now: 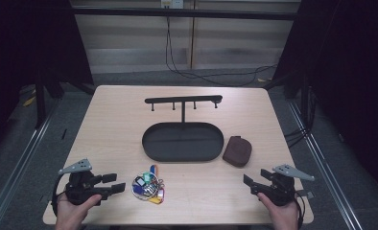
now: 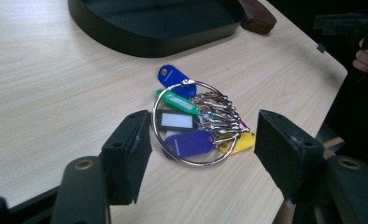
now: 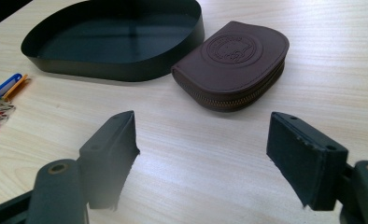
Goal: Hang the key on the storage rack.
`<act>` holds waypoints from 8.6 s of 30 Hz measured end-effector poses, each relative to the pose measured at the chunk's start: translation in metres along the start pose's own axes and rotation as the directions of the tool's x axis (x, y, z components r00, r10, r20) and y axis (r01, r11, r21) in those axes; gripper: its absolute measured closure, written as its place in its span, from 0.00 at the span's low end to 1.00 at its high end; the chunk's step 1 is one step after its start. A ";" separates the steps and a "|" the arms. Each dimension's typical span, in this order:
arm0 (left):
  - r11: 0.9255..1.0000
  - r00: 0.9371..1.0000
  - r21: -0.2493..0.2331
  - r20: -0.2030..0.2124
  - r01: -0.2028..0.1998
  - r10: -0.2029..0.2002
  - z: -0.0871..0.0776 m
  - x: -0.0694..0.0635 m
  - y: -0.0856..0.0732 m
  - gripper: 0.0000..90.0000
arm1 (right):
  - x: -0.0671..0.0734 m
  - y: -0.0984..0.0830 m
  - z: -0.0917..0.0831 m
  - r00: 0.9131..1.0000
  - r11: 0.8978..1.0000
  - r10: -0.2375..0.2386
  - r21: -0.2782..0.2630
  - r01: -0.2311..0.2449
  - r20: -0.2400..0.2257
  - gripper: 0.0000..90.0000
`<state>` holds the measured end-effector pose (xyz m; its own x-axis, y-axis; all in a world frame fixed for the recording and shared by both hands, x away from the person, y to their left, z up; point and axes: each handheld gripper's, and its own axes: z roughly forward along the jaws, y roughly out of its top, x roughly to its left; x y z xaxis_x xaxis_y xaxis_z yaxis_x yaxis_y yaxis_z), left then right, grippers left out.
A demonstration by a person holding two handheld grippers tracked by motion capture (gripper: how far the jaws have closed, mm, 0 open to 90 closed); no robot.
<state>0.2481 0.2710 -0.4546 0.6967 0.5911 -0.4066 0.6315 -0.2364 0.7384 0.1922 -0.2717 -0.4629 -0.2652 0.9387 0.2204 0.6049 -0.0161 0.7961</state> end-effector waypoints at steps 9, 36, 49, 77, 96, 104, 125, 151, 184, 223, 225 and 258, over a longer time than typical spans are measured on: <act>1.000 1.000 0.022 0.015 0.008 -0.008 0.001 0.001 0.002 0.35 | -0.003 0.000 0.001 1.000 1.000 0.010 0.005 -0.010 -0.014 0.30; 0.997 0.997 0.068 -0.068 -0.035 0.040 0.007 -0.014 0.023 0.52 | 0.003 -0.002 0.001 0.999 0.999 -0.028 0.030 0.030 -0.042 0.33; 0.979 0.986 0.180 -0.123 -0.092 0.115 0.005 -0.018 0.048 0.67 | 0.004 -0.003 0.001 0.998 0.999 -0.034 0.038 0.035 -0.044 0.30; 0.882 0.979 0.470 -0.159 -0.042 0.131 0.068 -0.001 0.076 0.81 | 0.006 -0.004 0.005 0.998 0.996 -0.044 0.077 0.048 -0.043 0.31; 0.775 0.981 0.630 -0.122 -0.041 0.150 0.096 0.005 0.080 0.85 | 0.006 -0.005 0.011 0.997 0.992 -0.046 0.114 0.052 -0.055 0.30; 0.728 0.978 0.683 -0.111 -0.054 0.177 0.108 0.004 0.082 0.85 | 0.006 -0.005 0.011 0.997 0.991 -0.049 0.118 0.056 -0.056 0.30; 0.650 0.957 0.758 -0.152 -0.047 0.247 0.127 -0.005 0.081 0.89 | 0.005 -0.005 0.014 0.997 0.989 -0.045 0.136 0.053 -0.058 0.29; 0.647 0.969 0.762 -0.144 -0.019 0.199 0.128 0.001 0.087 0.97 | 0.005 -0.005 0.016 0.997 0.987 -0.050 0.151 0.057 -0.050 0.29; 0.646 0.952 0.748 -0.060 -0.155 0.299 0.090 -0.051 0.149 0.98 | 0.005 -0.005 0.014 0.998 0.989 -0.052 0.137 0.057 -0.034 0.25; 0.639 0.925 0.753 -0.116 -0.155 0.362 0.040 -0.094 0.243 0.98 | 0.005 -0.004 0.015 0.998 0.989 -0.048 0.142 0.052 -0.030 0.16; 0.643 0.926 0.750 -0.114 -0.156 0.359 0.038 -0.094 0.246 0.98 | 0.006 -0.004 0.015 0.998 0.988 -0.052 0.144 0.056 -0.036 0.16; 0.665 0.928 0.745 -0.215 -0.047 0.305 0.080 -0.072 0.295 0.98 | 0.006 -0.005 0.014 0.998 0.988 -0.047 0.146 0.052 -0.039 0.17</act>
<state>0.4119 0.0971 -0.2506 0.7661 0.6417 -0.0361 0.6413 -0.7595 0.1094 0.1983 -0.2611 -0.4736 -0.3220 0.9244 0.2045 0.6933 0.0831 0.7158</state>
